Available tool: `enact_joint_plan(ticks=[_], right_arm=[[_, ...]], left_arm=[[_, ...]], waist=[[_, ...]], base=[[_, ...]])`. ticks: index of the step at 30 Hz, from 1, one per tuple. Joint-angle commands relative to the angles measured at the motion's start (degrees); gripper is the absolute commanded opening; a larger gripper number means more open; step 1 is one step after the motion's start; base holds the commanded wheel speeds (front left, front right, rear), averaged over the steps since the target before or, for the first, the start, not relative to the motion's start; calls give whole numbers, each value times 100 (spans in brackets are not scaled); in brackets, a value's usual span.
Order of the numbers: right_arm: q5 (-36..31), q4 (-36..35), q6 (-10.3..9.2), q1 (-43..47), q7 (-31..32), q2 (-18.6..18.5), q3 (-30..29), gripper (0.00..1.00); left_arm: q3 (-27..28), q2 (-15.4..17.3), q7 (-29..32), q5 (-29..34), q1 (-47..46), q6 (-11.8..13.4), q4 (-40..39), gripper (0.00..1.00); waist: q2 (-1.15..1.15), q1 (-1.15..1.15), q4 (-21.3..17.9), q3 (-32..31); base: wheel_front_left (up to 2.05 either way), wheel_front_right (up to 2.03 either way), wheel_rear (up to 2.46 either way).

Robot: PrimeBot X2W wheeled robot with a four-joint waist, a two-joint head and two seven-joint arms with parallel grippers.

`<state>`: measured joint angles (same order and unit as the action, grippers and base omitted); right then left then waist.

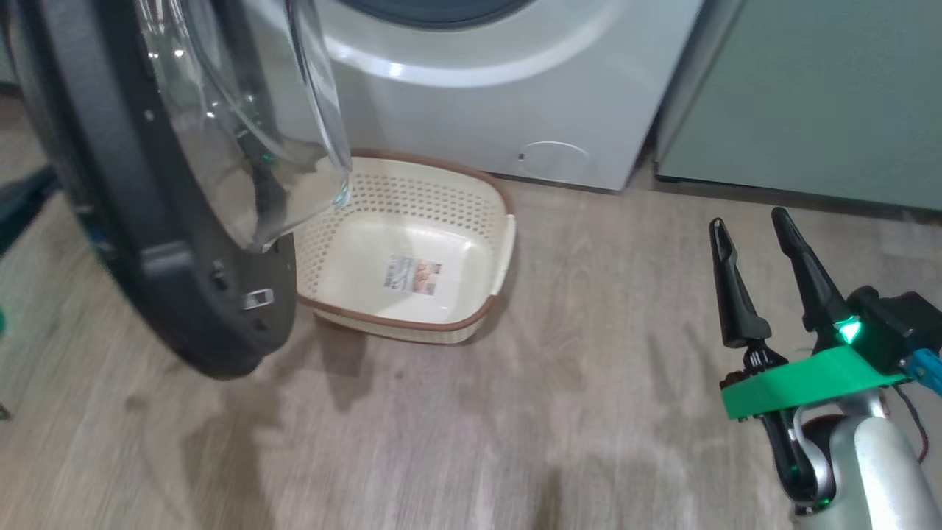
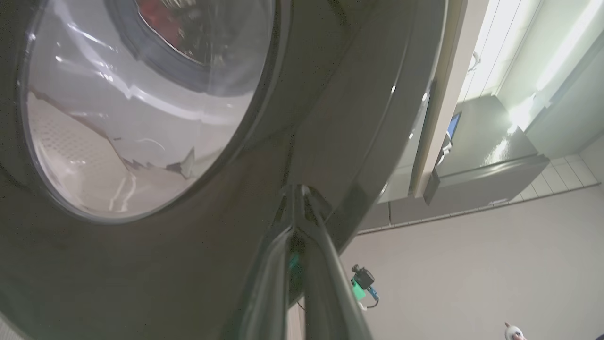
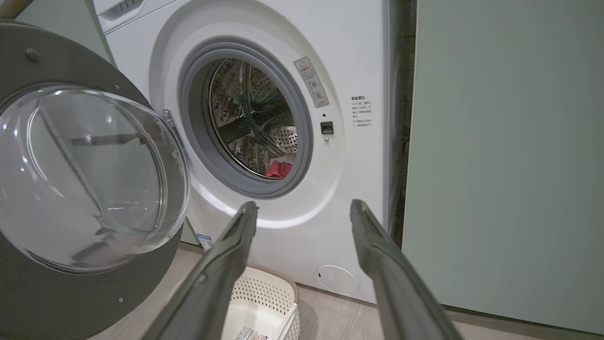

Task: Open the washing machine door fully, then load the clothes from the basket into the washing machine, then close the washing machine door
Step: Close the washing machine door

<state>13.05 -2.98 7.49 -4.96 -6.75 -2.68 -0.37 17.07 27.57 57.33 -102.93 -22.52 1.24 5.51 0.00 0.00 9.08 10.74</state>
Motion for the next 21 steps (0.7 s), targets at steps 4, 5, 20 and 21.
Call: enact_joint_plan(ticks=[4, 5, 20, 21], right_arm=[[138, -79, 0, -49, -161, -20, 194, 100], [156, -56, 0, -51, -187, -20, 201, 100], [478, 156, 0, -85, -566, -20, 324, 100], [508, 172, 0, -92, -592, -20, 340, 100]], left_arm=[[111, 96, 90, -71, 24, 60, -510, 0], [83, 66, 98, -71, 43, 70, -559, 0], [-91, -86, -52, 32, -241, 314, -833, 0], [-95, -84, -75, 45, -291, 342, -822, 0]], waist=[[0, 0, -472, -3], [0, 0, -557, -2], [0, 0, -2064, 310], [0, 0, -2171, 356]], base=[[0, 0, 0], [0, 0, 0], [0, 0, 0], [0, 0, 0]])
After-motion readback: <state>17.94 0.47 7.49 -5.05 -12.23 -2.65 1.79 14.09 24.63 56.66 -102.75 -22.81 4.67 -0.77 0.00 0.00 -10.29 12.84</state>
